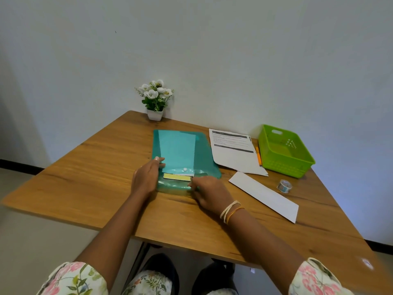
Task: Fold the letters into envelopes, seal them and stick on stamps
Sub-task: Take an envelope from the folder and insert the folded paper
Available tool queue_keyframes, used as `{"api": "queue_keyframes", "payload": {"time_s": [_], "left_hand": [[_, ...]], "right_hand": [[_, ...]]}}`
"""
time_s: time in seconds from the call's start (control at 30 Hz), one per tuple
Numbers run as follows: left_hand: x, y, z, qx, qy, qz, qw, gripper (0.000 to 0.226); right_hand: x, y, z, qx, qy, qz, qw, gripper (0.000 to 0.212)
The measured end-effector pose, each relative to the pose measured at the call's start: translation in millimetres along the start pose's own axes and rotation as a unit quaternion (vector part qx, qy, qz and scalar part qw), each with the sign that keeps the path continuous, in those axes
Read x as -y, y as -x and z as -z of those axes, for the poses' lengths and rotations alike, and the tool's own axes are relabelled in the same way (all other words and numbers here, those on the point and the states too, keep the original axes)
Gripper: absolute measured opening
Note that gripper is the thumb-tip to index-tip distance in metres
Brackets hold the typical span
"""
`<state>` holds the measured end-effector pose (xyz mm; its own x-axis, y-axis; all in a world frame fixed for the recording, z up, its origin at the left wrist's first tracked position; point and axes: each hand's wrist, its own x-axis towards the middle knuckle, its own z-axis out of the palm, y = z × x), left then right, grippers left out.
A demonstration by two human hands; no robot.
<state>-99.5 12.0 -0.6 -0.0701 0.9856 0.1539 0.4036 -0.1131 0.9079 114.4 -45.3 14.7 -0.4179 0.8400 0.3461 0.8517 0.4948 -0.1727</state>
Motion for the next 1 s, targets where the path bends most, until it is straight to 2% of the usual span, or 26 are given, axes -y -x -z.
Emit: {"api": "queue_keyframes", "payload": {"time_s": [0.07, 0.13, 0.2, 0.27, 0.37, 0.43, 0.6, 0.7, 0.83, 1.0], "left_hand": [[0.4, -0.3, 0.8, 0.014, -0.042, -0.005, 0.999, 0.049], [1.2, 0.0, 1.4, 0.025, -0.092, -0.02, 0.995, 0.039], [1.7, -0.1, 1.3, 0.044, -0.146, -0.036, 0.988, 0.044], [1.2, -0.6, 0.0, 0.052, -0.183, -0.043, 0.981, 0.048], [1.8, -3.1, -1.2, 0.034, -0.182, -0.026, 0.982, 0.049], [4.2, -5.6, -2.9, 0.002, -0.173, -0.025, 0.985, 0.049], [6.2, -6.6, -4.7, -0.098, -0.113, -0.013, 0.989, 0.027], [4.1, -2.8, -2.9, -0.126, -0.101, -0.036, 0.986, 0.018], [4.4, -1.6, -2.1, -0.146, -0.08, -0.039, 0.985, 0.019], [7.1, -1.9, -1.3, -0.155, -0.08, -0.06, 0.983, 0.018]], "right_hand": [[1.2, 7.3, -1.0, 0.023, 0.0, -0.019, 1.0, 0.013], [4.3, 10.7, 1.0, 0.036, -0.008, -0.037, 0.999, 0.031], [7.2, 10.7, 3.5, 0.055, -0.02, -0.046, 0.997, 0.042], [9.5, 8.7, 3.6, 0.06, -0.049, -0.065, 0.995, 0.038], [15.7, -0.9, 2.2, 0.021, -0.083, -0.116, 0.99, 0.031], [19.6, -11.4, 2.6, -0.002, -0.075, -0.146, 0.986, 0.028], [18.8, -29.3, -0.7, -0.029, -0.054, -0.197, 0.979, 0.022], [19.0, -33.2, -5.8, -0.042, -0.027, -0.183, 0.982, 0.022], [19.5, -39.8, -9.6, -0.029, 0.019, -0.148, 0.988, 0.03], [15.6, -46.0, -10.8, -0.02, 0.057, -0.138, 0.989, 0.024]]}}
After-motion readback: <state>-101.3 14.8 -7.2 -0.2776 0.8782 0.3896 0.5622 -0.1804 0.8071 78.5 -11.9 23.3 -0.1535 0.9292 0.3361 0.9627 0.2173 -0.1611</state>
